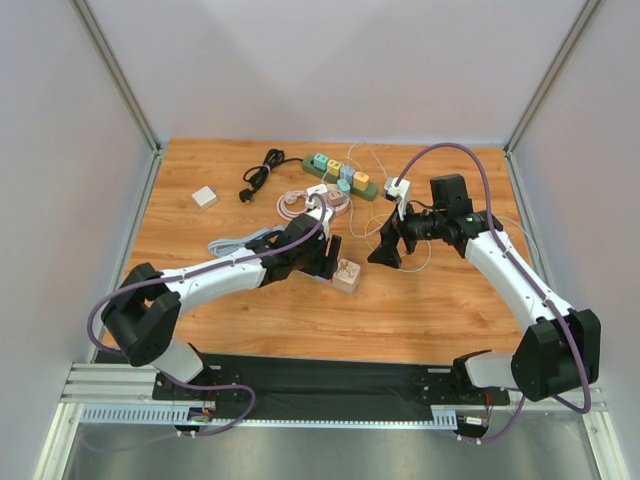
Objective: Pull the plug off the socket
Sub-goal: Remove the plug from the socket.
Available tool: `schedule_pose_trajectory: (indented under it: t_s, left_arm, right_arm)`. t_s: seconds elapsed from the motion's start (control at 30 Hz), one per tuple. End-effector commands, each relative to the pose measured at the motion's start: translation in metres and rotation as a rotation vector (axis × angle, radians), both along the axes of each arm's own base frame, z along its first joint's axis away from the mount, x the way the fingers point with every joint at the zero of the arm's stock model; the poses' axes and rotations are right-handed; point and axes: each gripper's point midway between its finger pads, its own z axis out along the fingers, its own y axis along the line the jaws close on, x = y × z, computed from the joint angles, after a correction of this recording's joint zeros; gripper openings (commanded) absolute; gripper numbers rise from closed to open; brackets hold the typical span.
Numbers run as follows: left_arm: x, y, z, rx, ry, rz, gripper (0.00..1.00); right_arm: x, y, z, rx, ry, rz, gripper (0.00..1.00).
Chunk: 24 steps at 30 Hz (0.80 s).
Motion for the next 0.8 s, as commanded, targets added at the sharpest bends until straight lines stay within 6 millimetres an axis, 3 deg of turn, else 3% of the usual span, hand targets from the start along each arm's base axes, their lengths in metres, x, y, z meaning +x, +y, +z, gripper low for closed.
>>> schedule_pose_trajectory:
  t_s: [0.0, 0.5, 0.77]
  left_arm:
    - [0.005, -0.009, 0.010, -0.013, -0.019, -0.011, 0.72]
    - [0.003, -0.008, -0.005, 0.027, 0.008, -0.028, 0.48]
    - [0.003, -0.017, -0.019, 0.038, 0.038, -0.069, 0.45]
  right_arm:
    - [0.007, 0.000, 0.002, 0.006, -0.024, -0.012, 1.00]
    - [0.007, 0.000, -0.001, 0.005, -0.012, -0.010, 1.00]
    - [0.006, 0.003, -0.003, 0.016, 0.017, -0.003, 1.00]
